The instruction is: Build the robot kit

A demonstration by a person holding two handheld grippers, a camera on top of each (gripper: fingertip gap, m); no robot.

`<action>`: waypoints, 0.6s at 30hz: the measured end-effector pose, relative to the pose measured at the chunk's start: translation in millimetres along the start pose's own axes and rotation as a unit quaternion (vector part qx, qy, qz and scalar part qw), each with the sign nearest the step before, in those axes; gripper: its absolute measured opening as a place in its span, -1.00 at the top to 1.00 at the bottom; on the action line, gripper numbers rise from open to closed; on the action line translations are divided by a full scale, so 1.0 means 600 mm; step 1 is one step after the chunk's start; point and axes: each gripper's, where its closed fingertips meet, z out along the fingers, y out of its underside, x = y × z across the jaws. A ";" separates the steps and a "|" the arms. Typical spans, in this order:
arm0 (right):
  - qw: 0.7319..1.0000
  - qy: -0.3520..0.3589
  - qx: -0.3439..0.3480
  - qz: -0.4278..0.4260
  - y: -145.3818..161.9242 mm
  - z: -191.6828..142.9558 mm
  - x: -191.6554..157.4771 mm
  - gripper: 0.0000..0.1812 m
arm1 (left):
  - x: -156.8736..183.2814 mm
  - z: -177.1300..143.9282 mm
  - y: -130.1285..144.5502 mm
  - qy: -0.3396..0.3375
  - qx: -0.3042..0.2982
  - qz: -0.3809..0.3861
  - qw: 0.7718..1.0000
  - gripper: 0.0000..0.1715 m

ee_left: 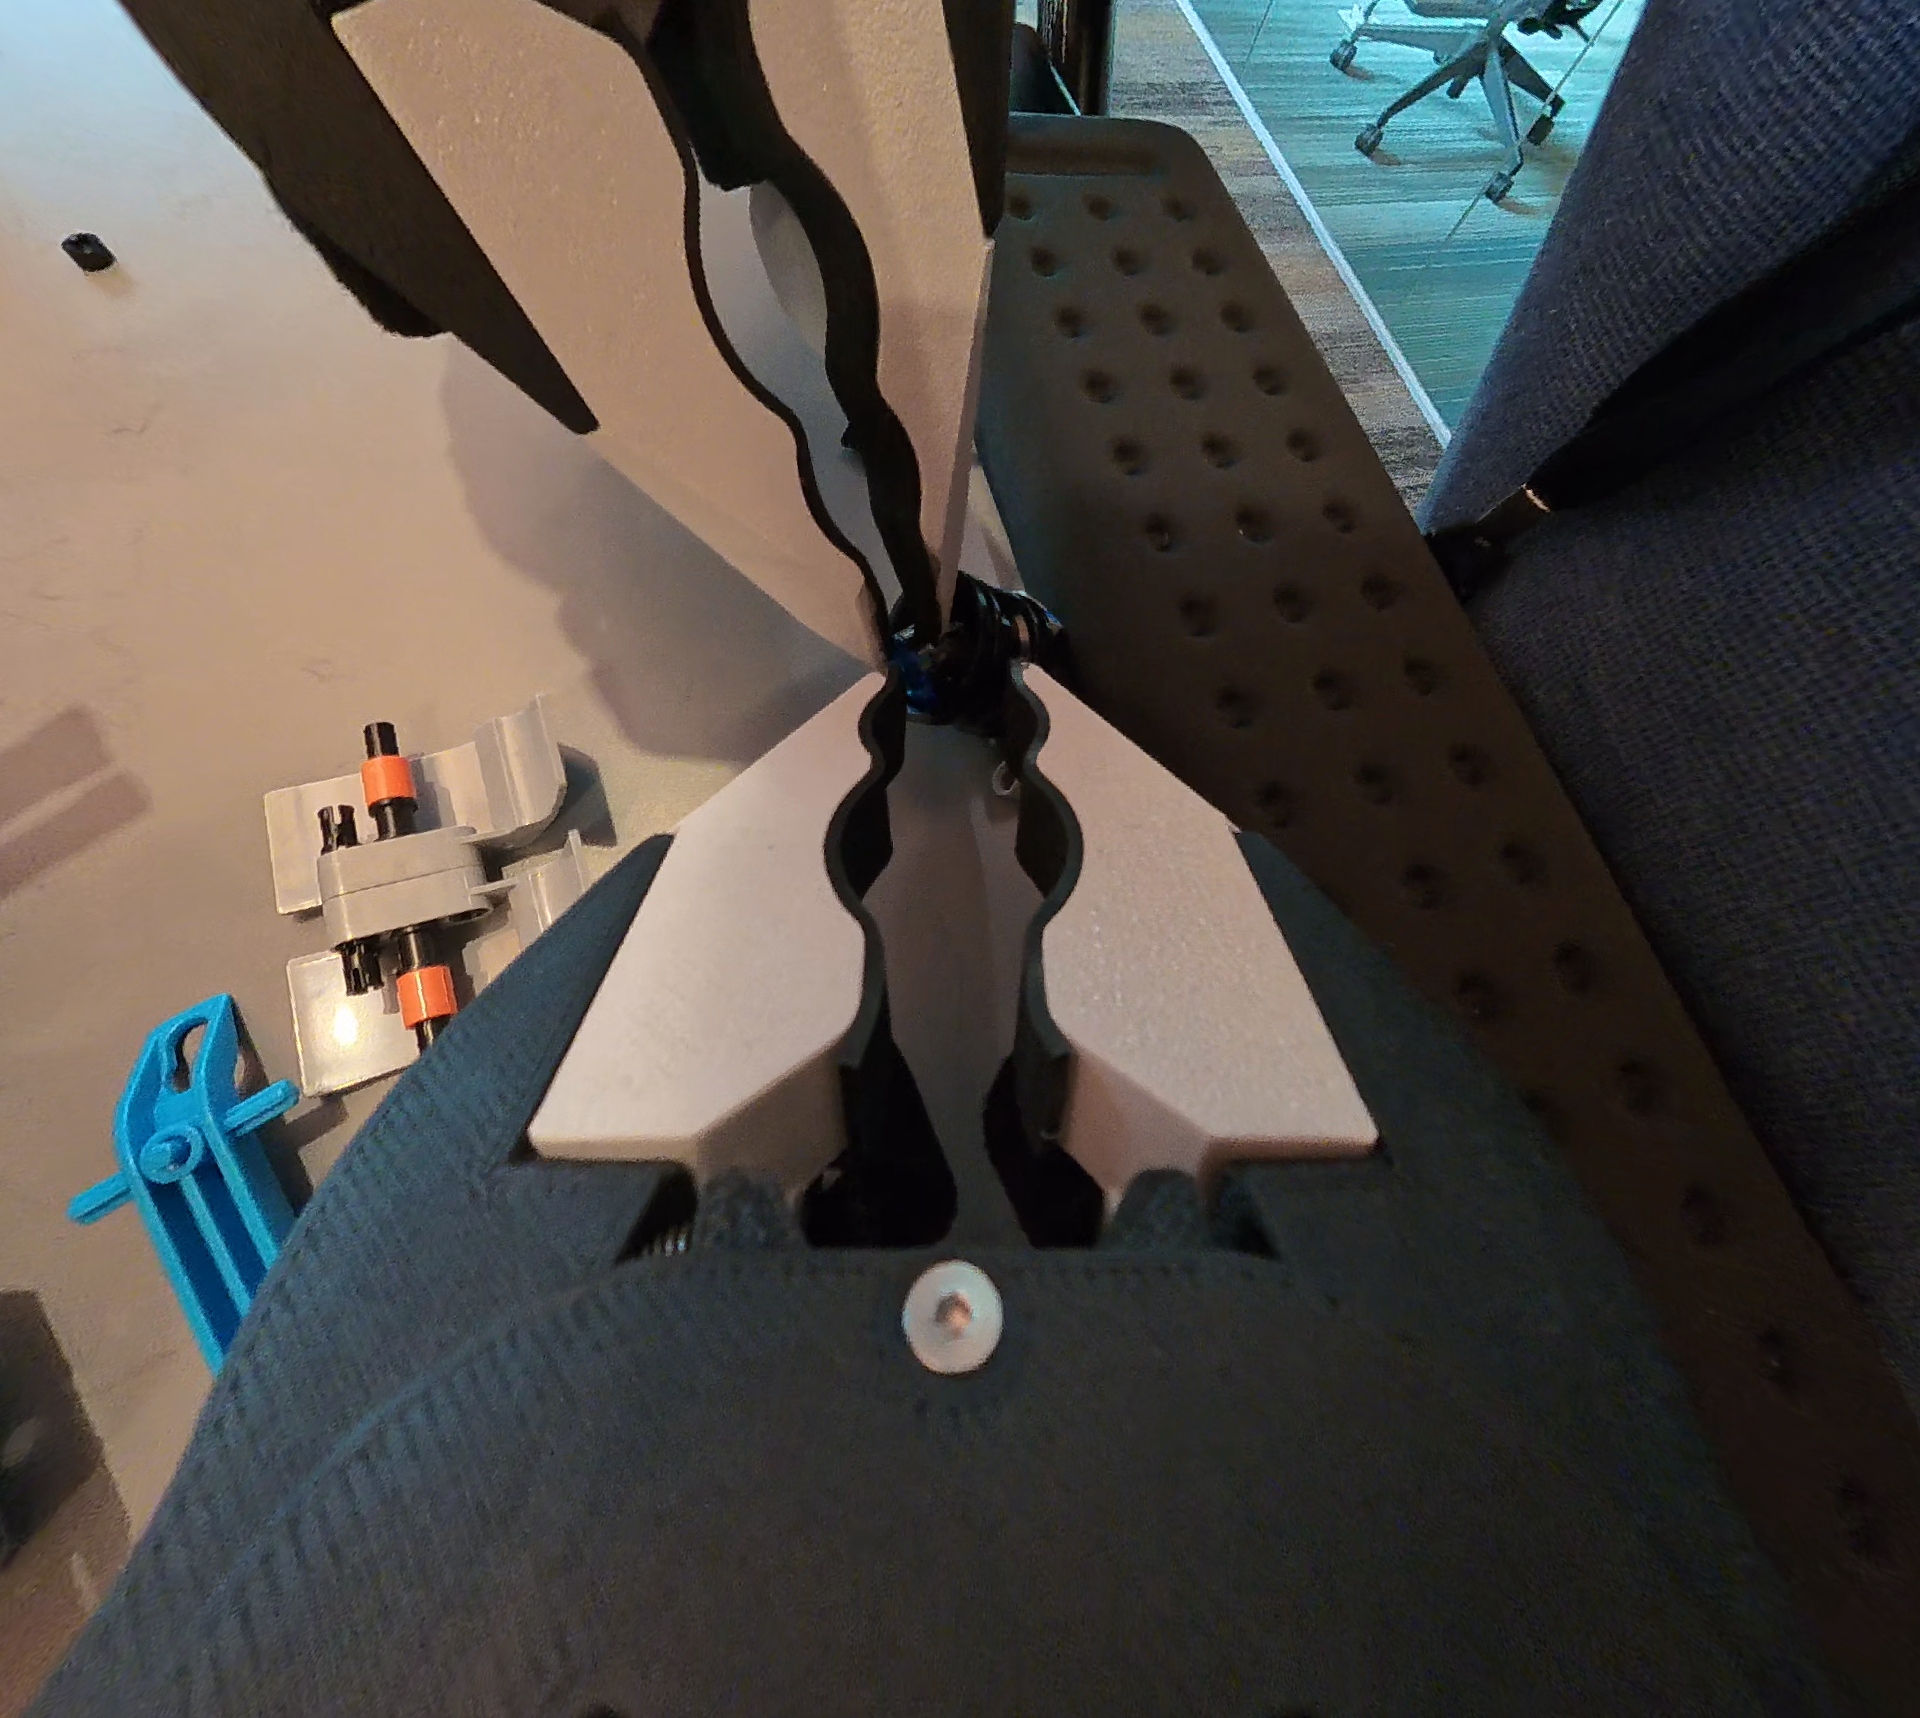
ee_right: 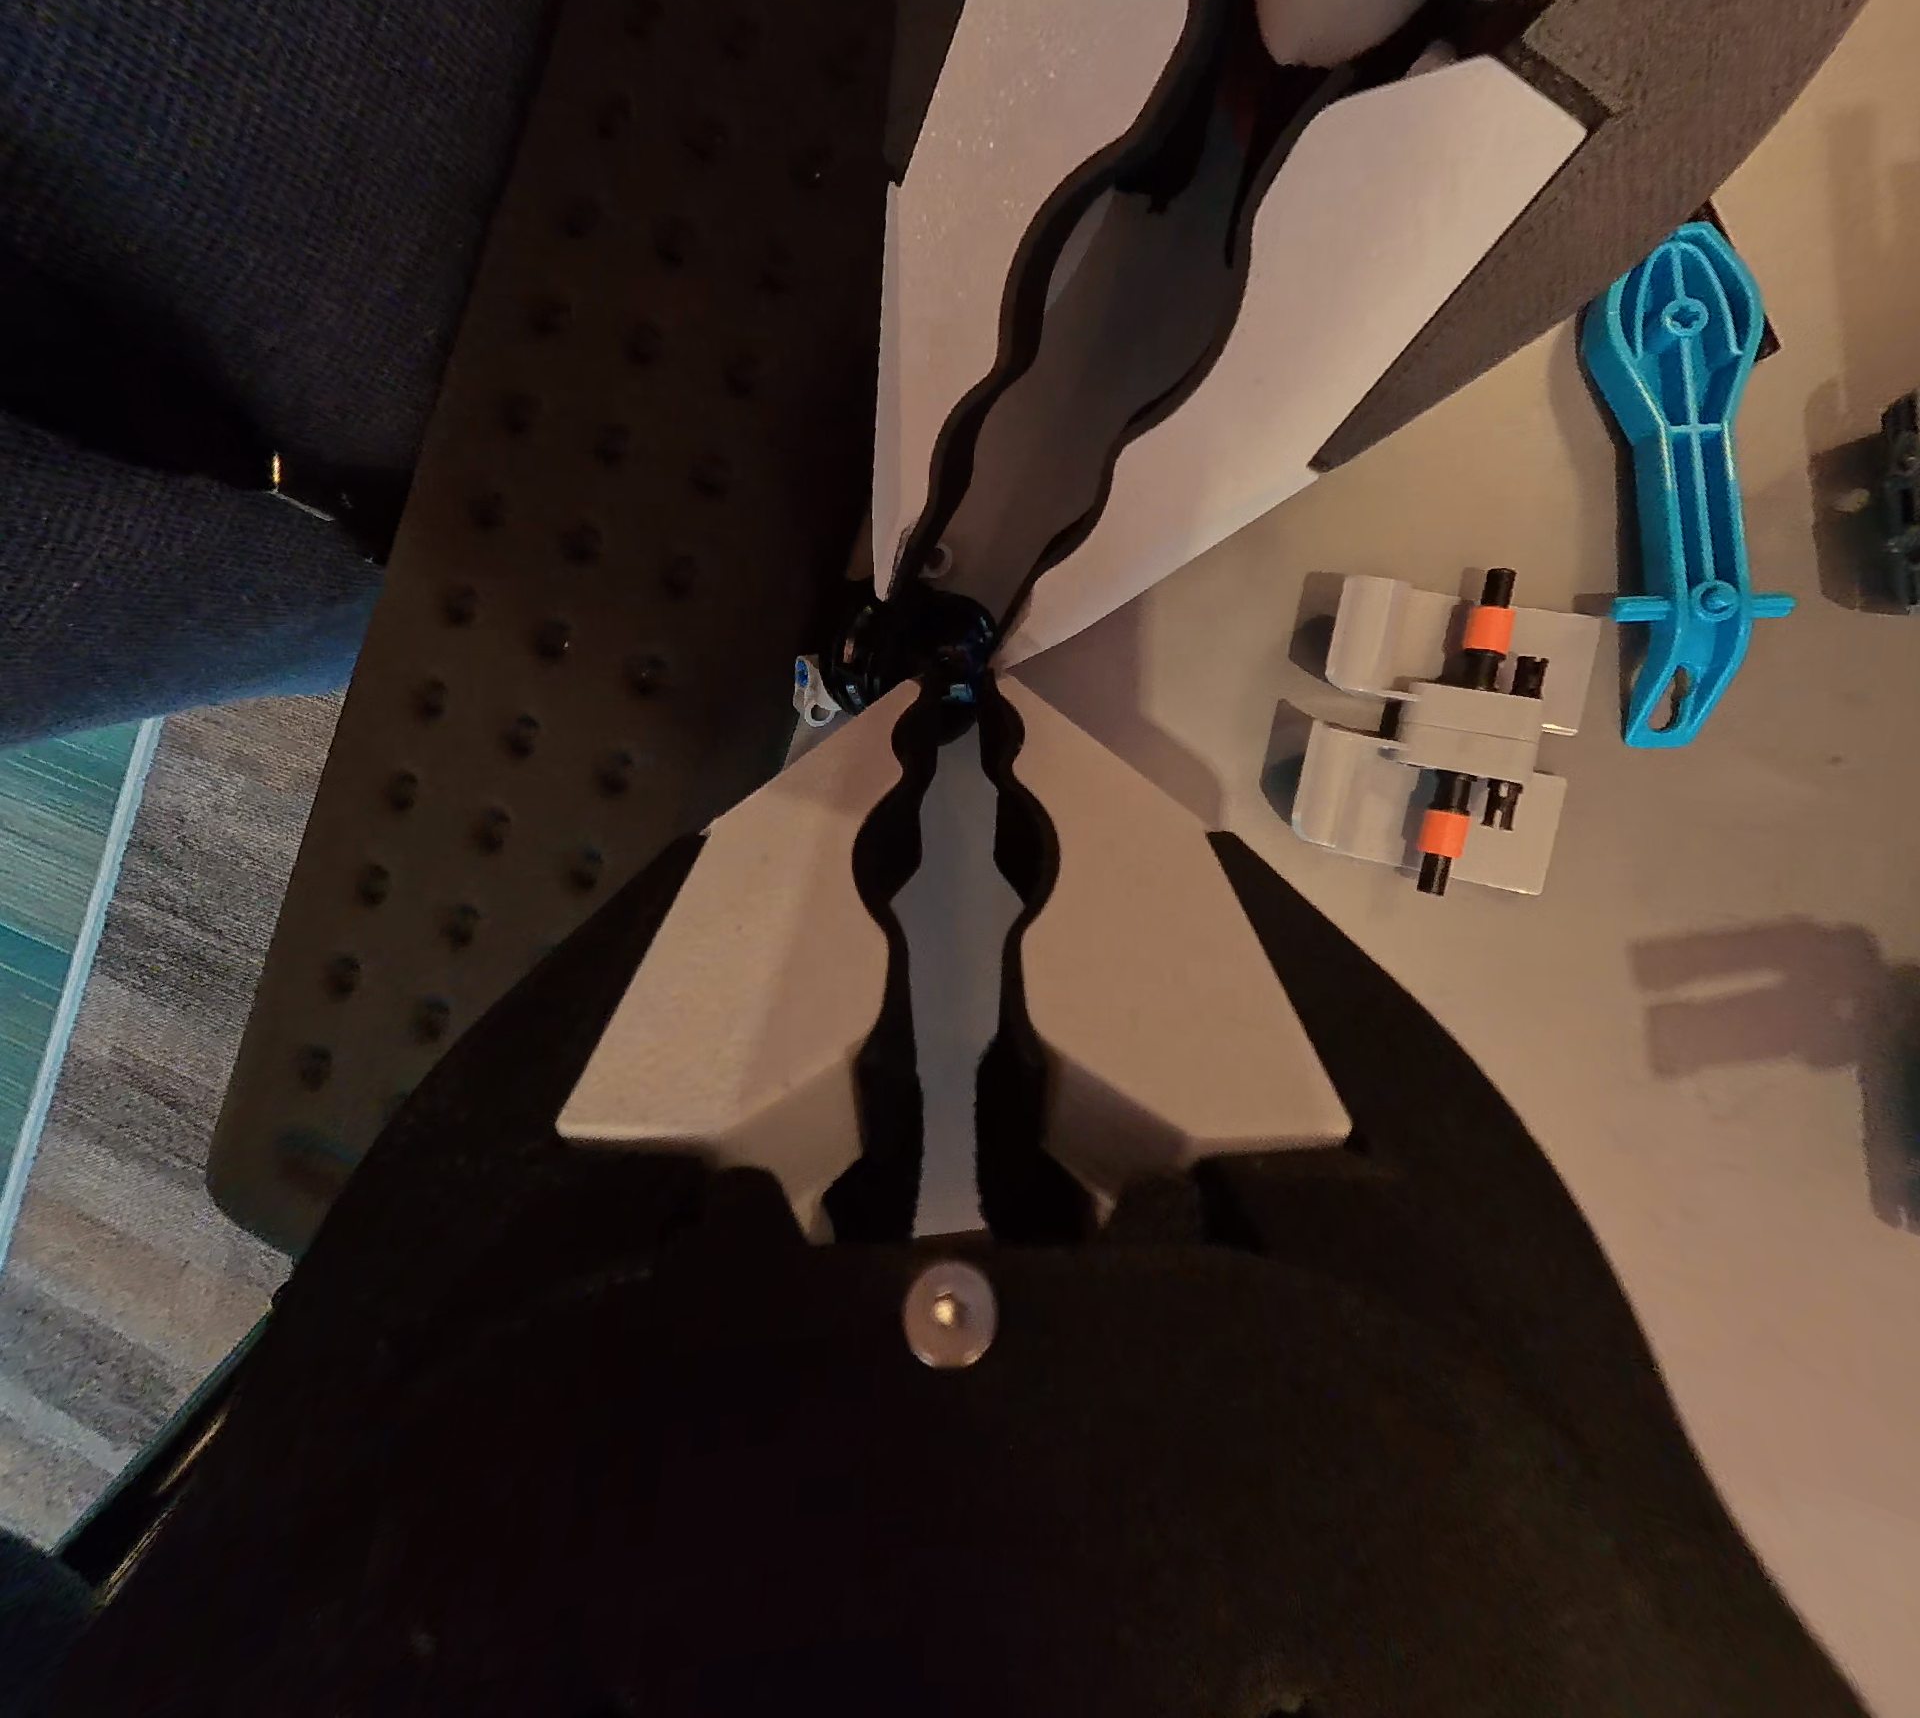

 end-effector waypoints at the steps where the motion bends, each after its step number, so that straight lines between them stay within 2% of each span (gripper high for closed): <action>1: 1.000 -0.002 0.000 0.003 0.000 -0.001 -0.001 0.95 | 0.000 0.000 0.000 0.003 0.000 -0.003 1.000 0.82; 6: 1.000 -0.022 -0.005 0.016 0.002 -0.006 -0.006 0.95 | -0.001 0.003 -0.004 0.006 0.002 -0.003 1.000 0.84; 12: 0.996 -0.078 0.019 0.047 0.008 -0.014 -0.018 1.00 | -0.001 0.005 -0.006 0.007 0.002 -0.004 1.000 0.84; 18: 0.996 -0.061 0.031 0.051 0.008 -0.011 -0.019 1.00 | 0.001 0.006 -0.007 0.011 0.002 -0.009 1.000 0.83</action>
